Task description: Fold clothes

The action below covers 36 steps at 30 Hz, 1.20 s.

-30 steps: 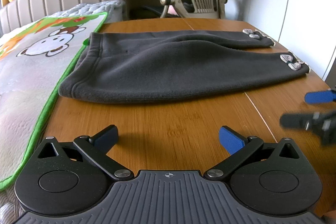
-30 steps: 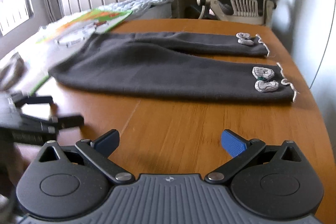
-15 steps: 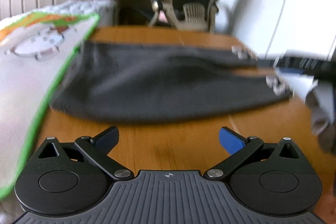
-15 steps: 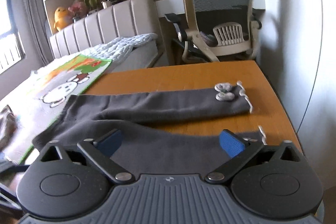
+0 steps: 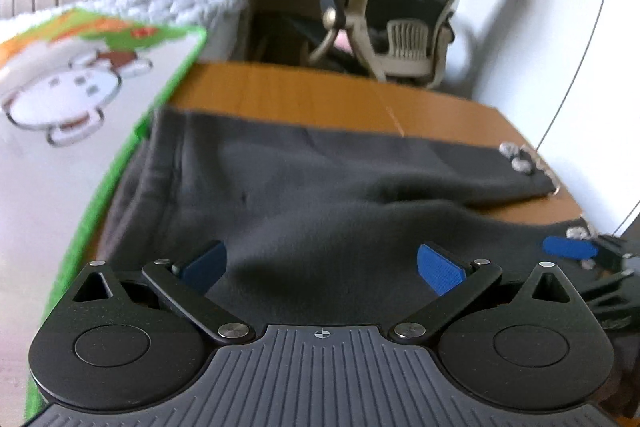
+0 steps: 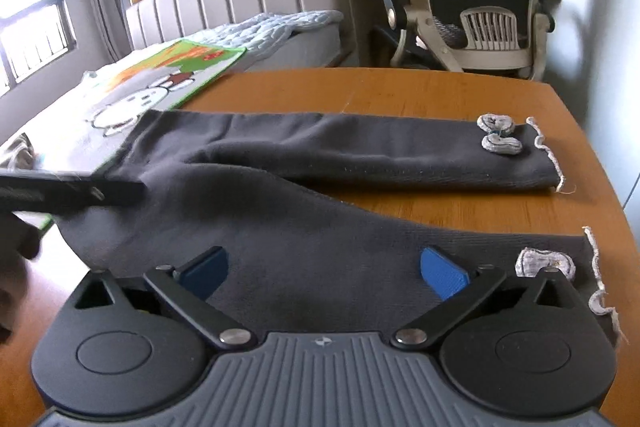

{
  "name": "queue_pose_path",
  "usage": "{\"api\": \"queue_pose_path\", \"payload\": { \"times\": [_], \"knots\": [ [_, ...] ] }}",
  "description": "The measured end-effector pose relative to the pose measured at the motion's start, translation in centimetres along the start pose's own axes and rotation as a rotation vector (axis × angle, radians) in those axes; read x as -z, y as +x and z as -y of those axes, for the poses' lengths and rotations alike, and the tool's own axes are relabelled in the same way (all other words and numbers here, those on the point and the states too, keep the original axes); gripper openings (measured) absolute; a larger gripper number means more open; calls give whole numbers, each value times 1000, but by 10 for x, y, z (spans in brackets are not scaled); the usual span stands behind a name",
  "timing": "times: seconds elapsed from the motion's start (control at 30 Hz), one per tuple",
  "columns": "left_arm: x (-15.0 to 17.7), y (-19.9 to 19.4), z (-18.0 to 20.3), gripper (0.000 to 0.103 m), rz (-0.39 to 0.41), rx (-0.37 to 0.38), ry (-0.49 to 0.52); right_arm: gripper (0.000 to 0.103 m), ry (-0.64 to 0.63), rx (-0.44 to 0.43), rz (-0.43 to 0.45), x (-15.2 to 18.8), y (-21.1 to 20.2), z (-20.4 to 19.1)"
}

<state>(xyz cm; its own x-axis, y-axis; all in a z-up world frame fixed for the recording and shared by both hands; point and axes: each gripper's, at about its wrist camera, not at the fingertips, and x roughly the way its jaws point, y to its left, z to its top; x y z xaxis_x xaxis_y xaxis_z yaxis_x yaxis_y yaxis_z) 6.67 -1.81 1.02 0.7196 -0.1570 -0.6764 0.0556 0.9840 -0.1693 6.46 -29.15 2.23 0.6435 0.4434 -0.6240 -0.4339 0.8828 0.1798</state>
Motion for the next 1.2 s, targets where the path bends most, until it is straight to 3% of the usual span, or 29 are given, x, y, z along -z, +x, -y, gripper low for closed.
{"api": "queue_pose_path", "payload": {
  "times": [0.23, 0.63, 0.77, 0.87, 0.93, 1.0, 1.1, 1.2],
  "knots": [
    [17, -4, 10, 103, 23, -16, 115, 103, -16, -17, -10, 2, -4, 1],
    [56, -54, 0, 103, 41, 139, 64, 103, -38, -73, -41, 45, -62, -8],
    [63, -62, -4, 103, 48, 177, 34, 103, 4, -33, -50, 41, -71, -2],
    [63, -61, -6, 103, 48, 179, 29, 103, 3, -13, -7, 30, -76, -2],
    [62, -61, -5, 103, 49, 176, 32, 98, -6, -14, 30, 21, -80, -4],
    [62, -60, -5, 103, 48, 173, 34, 82, -31, -23, 51, 12, -79, -9],
    [63, -60, -4, 103, 46, 169, 42, 76, -74, -21, 45, 2, -68, -20],
    [63, -61, -4, 103, 42, 174, 54, 60, -108, -27, 11, -5, -52, -31]
  ]
}}
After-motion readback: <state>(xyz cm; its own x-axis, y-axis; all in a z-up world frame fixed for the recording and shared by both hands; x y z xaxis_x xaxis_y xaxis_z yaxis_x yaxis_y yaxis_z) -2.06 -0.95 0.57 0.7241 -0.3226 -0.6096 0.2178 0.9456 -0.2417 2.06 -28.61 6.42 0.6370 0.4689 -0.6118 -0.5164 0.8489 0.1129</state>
